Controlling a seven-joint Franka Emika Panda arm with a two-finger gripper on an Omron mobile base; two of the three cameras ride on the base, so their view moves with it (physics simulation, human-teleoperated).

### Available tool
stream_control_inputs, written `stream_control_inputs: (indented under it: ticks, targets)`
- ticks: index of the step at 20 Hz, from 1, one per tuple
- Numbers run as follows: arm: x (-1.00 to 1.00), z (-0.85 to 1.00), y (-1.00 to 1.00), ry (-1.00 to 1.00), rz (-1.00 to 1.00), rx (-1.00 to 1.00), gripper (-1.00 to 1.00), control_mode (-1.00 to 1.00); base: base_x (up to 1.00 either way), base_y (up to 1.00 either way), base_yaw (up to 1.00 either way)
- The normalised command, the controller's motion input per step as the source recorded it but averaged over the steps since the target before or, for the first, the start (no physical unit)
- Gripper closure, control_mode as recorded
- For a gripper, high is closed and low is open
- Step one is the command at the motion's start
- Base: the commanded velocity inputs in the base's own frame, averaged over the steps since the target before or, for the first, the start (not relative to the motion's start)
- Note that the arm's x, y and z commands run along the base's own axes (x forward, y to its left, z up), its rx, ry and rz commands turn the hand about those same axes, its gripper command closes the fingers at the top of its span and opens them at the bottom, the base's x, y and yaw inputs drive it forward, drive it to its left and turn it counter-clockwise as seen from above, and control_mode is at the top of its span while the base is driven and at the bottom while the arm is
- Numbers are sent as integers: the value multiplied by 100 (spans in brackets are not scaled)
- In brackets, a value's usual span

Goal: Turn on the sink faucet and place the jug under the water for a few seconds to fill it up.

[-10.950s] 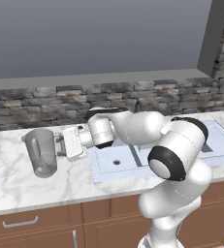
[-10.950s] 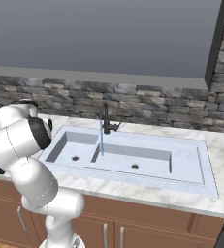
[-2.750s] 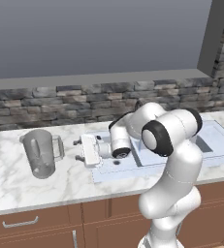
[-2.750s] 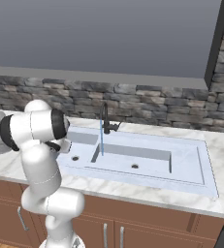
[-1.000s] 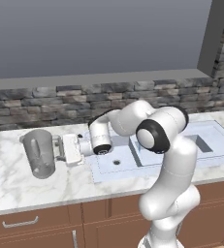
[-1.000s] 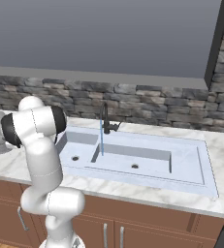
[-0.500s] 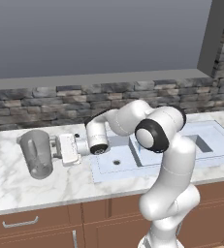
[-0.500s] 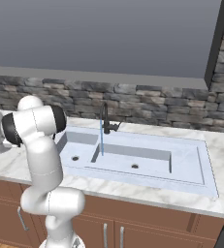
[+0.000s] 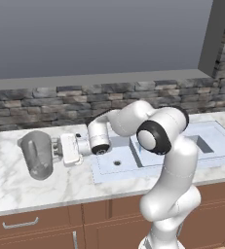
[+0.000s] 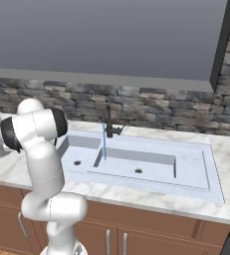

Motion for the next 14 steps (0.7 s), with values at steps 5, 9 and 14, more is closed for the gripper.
stream_control_inputs:
  ticks: [5,9,14]
  targets:
    - [-26,29,-44,0,-9,1,100,-100,0,0,0]
    - [-29,34,-80,0,-13,3,100,-100,0,0,0]
    - [-38,32,-100,0,-13,5,100,-100,0,0,0]
